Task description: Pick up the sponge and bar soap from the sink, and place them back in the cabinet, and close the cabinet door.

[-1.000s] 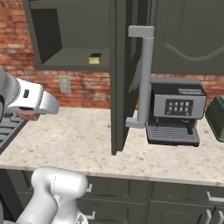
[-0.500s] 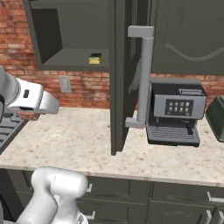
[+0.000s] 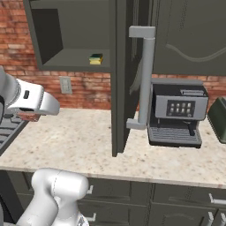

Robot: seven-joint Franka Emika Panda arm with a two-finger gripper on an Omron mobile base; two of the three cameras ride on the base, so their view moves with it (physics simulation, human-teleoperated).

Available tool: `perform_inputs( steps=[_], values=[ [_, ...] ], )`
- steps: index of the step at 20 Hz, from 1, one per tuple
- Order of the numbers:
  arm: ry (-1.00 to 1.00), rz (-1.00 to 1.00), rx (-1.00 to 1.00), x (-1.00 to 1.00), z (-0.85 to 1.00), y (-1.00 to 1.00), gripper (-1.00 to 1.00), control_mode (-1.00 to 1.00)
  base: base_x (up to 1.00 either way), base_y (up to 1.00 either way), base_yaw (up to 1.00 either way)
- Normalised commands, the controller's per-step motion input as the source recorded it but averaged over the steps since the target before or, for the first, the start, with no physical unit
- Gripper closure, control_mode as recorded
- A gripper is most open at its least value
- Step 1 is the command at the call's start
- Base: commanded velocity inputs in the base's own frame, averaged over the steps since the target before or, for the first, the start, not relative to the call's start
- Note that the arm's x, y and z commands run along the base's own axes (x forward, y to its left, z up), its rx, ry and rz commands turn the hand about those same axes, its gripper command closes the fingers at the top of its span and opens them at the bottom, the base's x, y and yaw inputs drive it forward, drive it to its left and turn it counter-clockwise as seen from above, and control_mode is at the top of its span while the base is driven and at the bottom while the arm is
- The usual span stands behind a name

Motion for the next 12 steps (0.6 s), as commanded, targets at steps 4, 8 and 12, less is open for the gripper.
perform_inputs(
  steps=[4,8,12],
  values=[
    [-0.08,0.0,0.0,0.0,0.01,0.0,1.0,-1.0,0.0,0.0,0.0],
    [-0.21,0.0,0.0,0.02,0.28,0.0,1.0,-1.0,0.0,0.0,0.0],
    [-0.19,0.0,0.0,0.25,0.38,0.0,1.0,-1.0,0.0,0.0,0.0]
  ],
)
